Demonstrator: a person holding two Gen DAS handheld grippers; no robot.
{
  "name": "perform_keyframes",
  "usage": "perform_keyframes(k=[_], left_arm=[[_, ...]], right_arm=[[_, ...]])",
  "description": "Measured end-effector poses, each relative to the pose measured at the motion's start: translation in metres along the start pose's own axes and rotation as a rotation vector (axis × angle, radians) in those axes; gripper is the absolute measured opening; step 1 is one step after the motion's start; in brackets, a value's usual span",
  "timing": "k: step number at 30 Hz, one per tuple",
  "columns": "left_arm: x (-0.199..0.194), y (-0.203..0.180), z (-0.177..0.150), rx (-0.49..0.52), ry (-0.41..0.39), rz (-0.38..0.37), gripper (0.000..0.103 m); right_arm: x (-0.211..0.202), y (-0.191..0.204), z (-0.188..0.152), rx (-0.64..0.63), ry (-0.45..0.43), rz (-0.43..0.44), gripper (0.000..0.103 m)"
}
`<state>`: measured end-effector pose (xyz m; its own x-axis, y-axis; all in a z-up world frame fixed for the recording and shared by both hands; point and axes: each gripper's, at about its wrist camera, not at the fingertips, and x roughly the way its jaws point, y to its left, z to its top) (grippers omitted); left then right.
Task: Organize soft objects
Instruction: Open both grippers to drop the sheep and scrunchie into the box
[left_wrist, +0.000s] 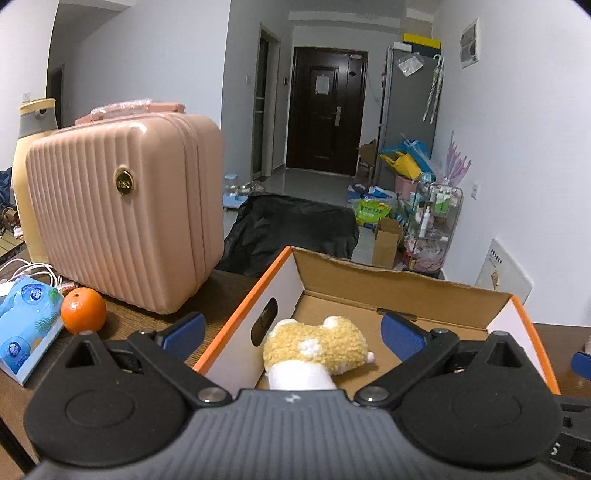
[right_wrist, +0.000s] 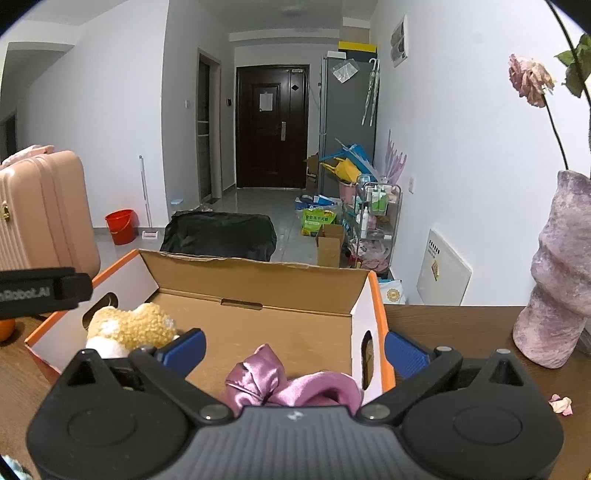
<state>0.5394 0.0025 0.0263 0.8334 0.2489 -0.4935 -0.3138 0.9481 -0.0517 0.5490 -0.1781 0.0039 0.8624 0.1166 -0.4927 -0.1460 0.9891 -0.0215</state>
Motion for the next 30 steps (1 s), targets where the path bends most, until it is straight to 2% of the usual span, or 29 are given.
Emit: perform_keyframes(k=[16, 30], left_arm=[[-0.064, 0.014, -0.014, 0.012, -0.068, -0.082, 0.103], [-0.128, 0.037, -0.039, 0.023, -0.118, -0.124, 0.103]], right_arm=[[-0.063, -0.011, -0.015, -0.016, -0.06, 0.001, 0.103], [-0.129, -0.004, -0.046, -0.023, -0.09, 0.034, 0.103]])
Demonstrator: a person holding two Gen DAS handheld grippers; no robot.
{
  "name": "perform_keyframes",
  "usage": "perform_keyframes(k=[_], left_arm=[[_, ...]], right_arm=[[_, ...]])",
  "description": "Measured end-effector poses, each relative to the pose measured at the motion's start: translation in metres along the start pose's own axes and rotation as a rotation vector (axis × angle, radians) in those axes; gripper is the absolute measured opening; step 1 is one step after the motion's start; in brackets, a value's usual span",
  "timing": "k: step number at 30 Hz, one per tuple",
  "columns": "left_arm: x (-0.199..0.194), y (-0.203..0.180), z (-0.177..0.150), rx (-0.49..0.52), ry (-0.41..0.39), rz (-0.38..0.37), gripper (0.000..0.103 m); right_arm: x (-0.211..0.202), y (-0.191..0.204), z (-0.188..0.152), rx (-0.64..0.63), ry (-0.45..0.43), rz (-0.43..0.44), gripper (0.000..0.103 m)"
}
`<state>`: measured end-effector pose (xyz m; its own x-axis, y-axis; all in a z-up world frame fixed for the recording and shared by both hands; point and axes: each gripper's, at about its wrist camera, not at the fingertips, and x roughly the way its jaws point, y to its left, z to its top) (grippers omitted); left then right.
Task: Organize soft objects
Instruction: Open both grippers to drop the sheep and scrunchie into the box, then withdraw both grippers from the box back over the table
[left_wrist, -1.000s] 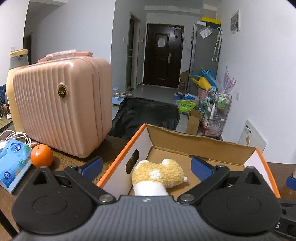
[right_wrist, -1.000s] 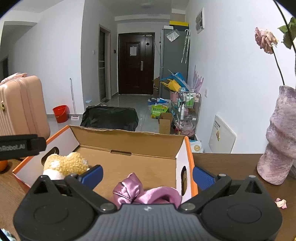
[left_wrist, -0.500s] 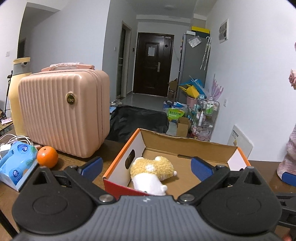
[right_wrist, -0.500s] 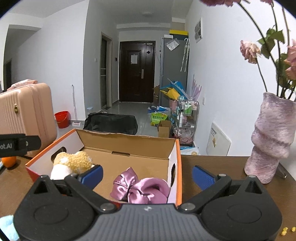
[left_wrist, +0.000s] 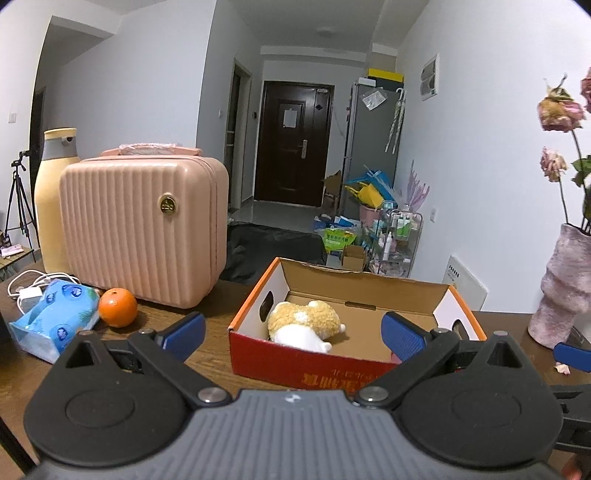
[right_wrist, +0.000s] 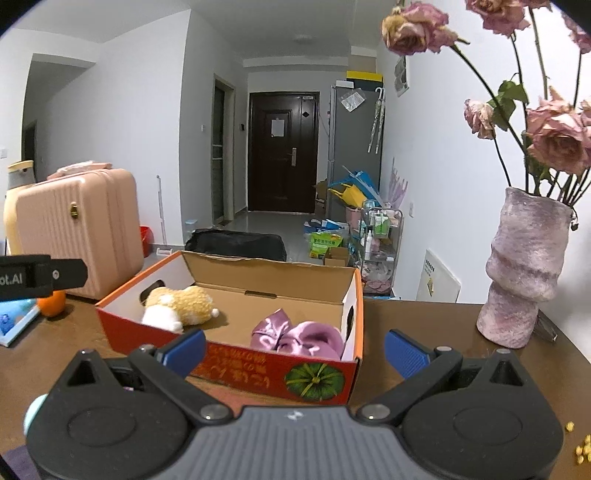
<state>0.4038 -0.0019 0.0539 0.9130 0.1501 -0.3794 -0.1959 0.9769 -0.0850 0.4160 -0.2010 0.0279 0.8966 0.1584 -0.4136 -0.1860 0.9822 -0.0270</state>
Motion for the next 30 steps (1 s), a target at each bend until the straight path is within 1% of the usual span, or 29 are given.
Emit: perform_keyframes(k=[11, 25, 30], left_arm=[[-0.052, 0.016, -0.02, 0.029, -0.033, -0.023, 0.103], [-0.123, 0.041, -0.047, 0.053, -0.077, -0.052, 0.103], [-0.139, 0.053, -0.062, 0.045, -0.064, -0.067, 0.103]], right_arm=[[-0.058, 0.013, -0.024, 0.016, -0.029, 0.032, 0.103], [-0.124, 0.049, -0.062, -0.01, -0.058, 0.066, 0.103], [-0.14, 0.061, -0.076, -0.019, -0.052, 0.077, 0.103]])
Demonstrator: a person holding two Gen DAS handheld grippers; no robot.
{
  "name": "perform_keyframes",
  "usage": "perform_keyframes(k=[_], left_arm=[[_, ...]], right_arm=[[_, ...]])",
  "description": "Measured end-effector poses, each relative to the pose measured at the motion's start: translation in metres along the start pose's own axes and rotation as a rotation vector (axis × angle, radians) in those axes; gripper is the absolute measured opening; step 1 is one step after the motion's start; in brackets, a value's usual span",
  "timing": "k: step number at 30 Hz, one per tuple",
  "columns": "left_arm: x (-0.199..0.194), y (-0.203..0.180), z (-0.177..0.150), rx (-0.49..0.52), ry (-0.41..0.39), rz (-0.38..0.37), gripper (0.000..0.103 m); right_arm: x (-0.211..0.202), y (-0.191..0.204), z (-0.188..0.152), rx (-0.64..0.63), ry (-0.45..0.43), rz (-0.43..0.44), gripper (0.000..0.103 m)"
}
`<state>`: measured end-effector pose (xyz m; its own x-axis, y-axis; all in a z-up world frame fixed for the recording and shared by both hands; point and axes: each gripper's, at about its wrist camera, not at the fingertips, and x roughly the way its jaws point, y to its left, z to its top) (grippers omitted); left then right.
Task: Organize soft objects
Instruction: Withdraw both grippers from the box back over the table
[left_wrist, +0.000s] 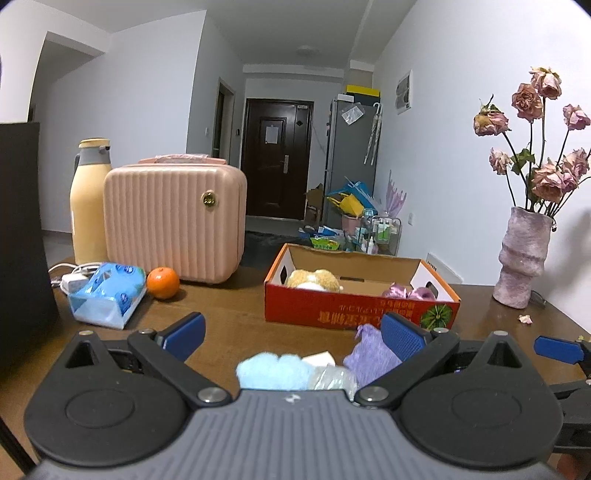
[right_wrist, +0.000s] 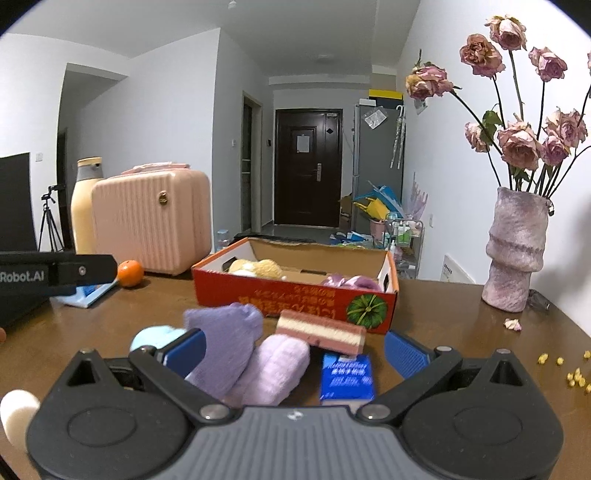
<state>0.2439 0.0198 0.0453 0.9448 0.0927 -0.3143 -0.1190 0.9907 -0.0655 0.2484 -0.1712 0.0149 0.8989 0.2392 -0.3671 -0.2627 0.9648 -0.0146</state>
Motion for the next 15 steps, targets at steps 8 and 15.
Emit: perform_keyframes(k=[8, 15], left_arm=[[-0.018, 0.016, -0.017, -0.012, 0.014, -0.022, 0.103], [-0.024, 0.012, -0.015, 0.004, 0.01, -0.043, 0.103]], right_arm=[[-0.014, 0.017, -0.019, -0.011, 0.022, 0.017, 0.103], [-0.017, 0.015, -0.02, 0.01, 0.026, 0.013, 0.103]])
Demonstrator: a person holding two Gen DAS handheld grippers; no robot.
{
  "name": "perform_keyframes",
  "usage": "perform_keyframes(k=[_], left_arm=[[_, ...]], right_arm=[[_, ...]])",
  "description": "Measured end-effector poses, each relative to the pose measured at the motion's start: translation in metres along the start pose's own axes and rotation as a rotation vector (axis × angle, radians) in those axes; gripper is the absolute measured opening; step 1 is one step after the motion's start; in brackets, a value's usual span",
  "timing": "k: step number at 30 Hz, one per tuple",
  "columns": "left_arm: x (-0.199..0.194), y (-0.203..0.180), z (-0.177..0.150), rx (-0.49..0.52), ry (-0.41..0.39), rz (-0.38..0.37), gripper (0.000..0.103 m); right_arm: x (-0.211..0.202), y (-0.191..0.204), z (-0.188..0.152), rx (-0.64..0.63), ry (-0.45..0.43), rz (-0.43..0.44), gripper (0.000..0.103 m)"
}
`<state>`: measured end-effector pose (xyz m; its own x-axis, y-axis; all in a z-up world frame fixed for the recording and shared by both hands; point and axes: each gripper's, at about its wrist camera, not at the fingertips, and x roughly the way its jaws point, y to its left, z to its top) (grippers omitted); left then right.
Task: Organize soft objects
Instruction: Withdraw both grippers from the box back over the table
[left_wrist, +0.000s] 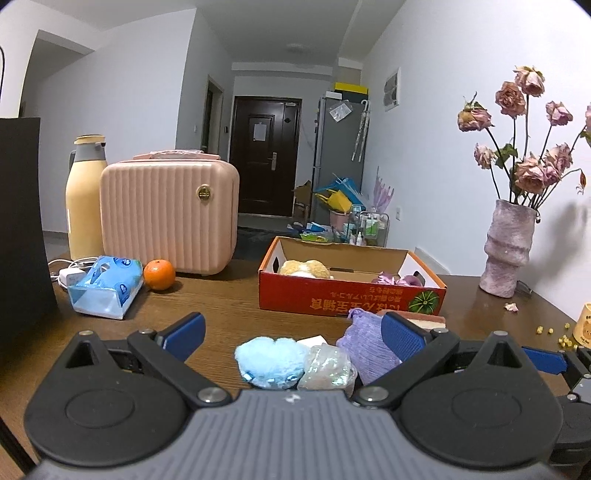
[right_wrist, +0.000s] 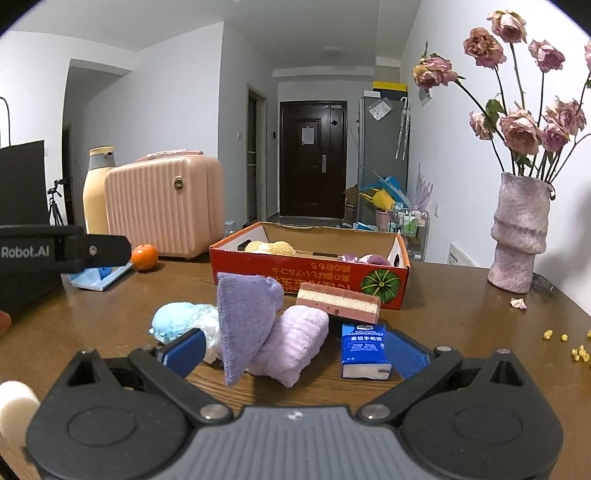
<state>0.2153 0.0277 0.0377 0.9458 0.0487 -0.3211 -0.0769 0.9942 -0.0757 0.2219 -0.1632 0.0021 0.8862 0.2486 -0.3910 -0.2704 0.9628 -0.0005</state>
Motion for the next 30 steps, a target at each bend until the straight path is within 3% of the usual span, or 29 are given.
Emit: perform_keyframes(k=[30], left_arm=[[-0.011, -0.009, 0.009, 0.032, -0.003, -0.049, 0.103]], right_arm=[[-0.03, -0.003, -0.007, 0.01, 0.013, -0.026, 0.103]])
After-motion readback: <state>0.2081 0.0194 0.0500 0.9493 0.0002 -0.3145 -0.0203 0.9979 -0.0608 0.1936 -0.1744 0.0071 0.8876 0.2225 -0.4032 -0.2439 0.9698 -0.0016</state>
